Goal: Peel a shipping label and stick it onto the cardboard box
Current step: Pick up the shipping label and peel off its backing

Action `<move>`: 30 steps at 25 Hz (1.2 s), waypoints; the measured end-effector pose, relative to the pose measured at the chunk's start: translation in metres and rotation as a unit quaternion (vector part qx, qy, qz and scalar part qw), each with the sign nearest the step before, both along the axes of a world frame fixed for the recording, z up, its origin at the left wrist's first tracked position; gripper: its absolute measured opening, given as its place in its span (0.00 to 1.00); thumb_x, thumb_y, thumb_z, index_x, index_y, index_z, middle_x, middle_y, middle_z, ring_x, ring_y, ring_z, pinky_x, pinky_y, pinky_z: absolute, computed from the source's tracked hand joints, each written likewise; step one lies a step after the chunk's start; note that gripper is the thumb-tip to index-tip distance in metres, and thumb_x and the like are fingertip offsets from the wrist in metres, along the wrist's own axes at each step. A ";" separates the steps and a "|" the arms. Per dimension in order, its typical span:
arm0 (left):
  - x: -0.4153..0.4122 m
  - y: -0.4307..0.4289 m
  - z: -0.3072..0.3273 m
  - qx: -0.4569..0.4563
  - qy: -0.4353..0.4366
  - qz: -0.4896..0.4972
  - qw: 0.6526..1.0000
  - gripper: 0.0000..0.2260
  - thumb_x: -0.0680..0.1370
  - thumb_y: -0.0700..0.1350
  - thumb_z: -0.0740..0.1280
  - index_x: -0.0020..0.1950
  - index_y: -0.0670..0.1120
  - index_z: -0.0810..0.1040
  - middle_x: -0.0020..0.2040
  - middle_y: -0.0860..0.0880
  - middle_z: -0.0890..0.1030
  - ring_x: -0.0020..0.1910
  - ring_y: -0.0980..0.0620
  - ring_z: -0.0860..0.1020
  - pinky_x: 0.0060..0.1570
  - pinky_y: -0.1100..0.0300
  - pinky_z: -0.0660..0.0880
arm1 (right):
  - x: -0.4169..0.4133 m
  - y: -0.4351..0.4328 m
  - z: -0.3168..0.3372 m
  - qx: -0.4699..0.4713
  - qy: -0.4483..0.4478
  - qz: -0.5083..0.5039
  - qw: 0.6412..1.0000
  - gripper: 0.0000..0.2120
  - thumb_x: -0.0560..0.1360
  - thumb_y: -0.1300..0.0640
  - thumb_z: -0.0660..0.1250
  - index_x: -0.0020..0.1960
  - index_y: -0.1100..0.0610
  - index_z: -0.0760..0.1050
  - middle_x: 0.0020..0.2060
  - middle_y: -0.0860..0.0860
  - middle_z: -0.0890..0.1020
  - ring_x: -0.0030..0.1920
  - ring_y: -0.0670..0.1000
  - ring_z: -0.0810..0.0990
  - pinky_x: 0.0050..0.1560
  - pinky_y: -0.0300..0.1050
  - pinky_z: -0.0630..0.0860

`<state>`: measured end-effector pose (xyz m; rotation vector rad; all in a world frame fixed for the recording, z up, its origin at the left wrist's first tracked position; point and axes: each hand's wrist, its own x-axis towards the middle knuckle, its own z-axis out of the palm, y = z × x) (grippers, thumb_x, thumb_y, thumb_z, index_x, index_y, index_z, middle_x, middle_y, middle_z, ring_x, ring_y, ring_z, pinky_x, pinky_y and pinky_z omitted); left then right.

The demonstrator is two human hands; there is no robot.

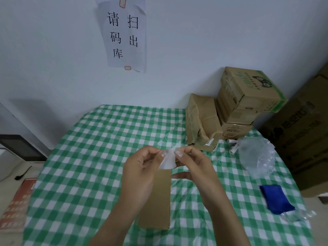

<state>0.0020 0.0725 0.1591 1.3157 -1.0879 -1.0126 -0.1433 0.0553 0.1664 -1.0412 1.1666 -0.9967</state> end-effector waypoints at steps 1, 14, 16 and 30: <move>-0.001 0.002 0.000 -0.008 -0.012 -0.016 1.000 0.04 0.76 0.43 0.69 0.44 0.45 0.83 0.40 0.50 0.86 0.41 0.54 0.84 0.44 0.62 0.80 | 0.001 0.000 0.000 -0.004 0.006 -0.002 1.000 0.15 0.71 0.53 0.71 0.48 0.64 0.78 0.45 0.61 0.83 0.43 0.52 0.82 0.43 0.52 0.82; 0.001 0.003 -0.003 0.133 0.166 0.009 0.977 0.07 0.75 0.44 0.71 0.40 0.41 0.83 0.42 0.43 0.86 0.43 0.45 0.85 0.46 0.54 0.81 | 0.005 -0.004 -0.019 -0.020 -0.026 -0.019 0.999 0.11 0.68 0.54 0.72 0.35 0.61 0.75 0.38 0.60 0.80 0.41 0.54 0.80 0.47 0.46 0.81; 0.002 0.003 -0.003 0.152 0.203 0.013 0.967 0.07 0.75 0.43 0.71 0.39 0.41 0.82 0.43 0.42 0.86 0.44 0.45 0.85 0.45 0.54 0.82 | 0.005 -0.002 -0.021 -0.017 -0.025 -0.024 0.999 0.10 0.67 0.54 0.72 0.34 0.60 0.75 0.38 0.60 0.80 0.42 0.55 0.80 0.49 0.48 0.80; 0.008 0.002 -0.001 0.168 0.263 0.037 0.949 0.07 0.75 0.44 0.70 0.42 0.40 0.81 0.46 0.40 0.86 0.44 0.46 0.86 0.42 0.56 0.83 | 0.003 -0.002 -0.021 -0.027 -0.020 -0.030 0.999 0.11 0.67 0.52 0.73 0.34 0.59 0.76 0.38 0.57 0.79 0.43 0.52 0.79 0.46 0.42 0.79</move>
